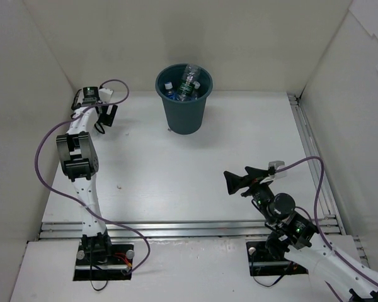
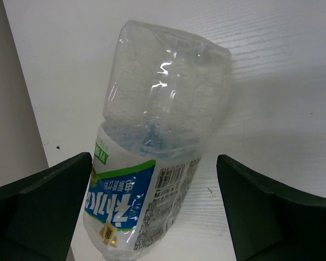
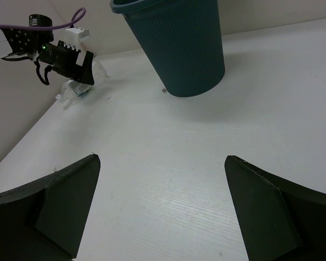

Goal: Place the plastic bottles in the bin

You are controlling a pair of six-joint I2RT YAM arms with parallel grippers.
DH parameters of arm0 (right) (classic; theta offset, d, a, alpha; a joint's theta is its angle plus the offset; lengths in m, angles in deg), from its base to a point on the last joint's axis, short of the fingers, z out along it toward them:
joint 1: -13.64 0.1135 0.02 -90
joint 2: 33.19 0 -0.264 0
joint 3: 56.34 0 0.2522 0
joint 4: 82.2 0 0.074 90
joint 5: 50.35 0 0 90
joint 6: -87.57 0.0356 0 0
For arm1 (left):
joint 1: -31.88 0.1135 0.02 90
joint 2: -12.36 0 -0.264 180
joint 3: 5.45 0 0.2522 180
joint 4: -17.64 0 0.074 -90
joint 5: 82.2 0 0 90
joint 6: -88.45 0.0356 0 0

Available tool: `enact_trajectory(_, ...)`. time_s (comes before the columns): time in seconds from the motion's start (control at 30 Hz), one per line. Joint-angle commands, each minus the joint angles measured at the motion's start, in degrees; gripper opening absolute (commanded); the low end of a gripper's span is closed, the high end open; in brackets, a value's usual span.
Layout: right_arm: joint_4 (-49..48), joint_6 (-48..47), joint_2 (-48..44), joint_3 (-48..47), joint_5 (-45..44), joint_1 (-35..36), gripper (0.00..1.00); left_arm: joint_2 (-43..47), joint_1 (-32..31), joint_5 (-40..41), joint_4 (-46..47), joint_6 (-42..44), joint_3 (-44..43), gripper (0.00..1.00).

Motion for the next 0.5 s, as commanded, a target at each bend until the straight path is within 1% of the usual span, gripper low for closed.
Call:
enact_trajectory(0.0,-6.0,-0.3,1.3,-0.7,-0.2,0.4,0.97,0.7,0.6,-0.4,0.9,1.4,-2.1,0.93)
enact_trajectory(0.13,-6.3,-0.1,1.8,-0.7,1.0,0.3,0.97,0.6,1.1,-0.6,1.2,1.7,-1.2,0.87)
enact_trajectory(0.23,-6.3,0.1,1.6,-0.5,1.0,0.4,0.97,0.1,1.1,-0.6,0.6,2.1,-1.2,0.78)
enact_trajectory(0.33,-5.4,0.1,1.4,-0.9,1.0,0.4,0.97,1.0,1.1,-0.2,0.9,1.8,-0.3,0.64)
enact_trajectory(0.37,-5.3,0.3,1.1,-0.9,0.9,0.4,0.97,1.5,1.1,0.4,1.1,1.2,0.0,0.54)
enact_trajectory(0.4,-5.1,0.3,0.9,-1.0,1.0,0.4,0.97,2.8,1.1,0.6,1.3,0.5,0.0,0.50)
enact_trajectory(0.43,-4.8,0.4,0.7,-1.0,1.0,0.5,0.97,3.5,1.1,0.9,1.5,-0.4,-0.1,0.40)
enact_trajectory(0.47,-4.8,0.5,0.6,-0.9,0.9,0.4,0.97,4.4,1.1,1.8,1.6,-1.9,-1.3,0.36)
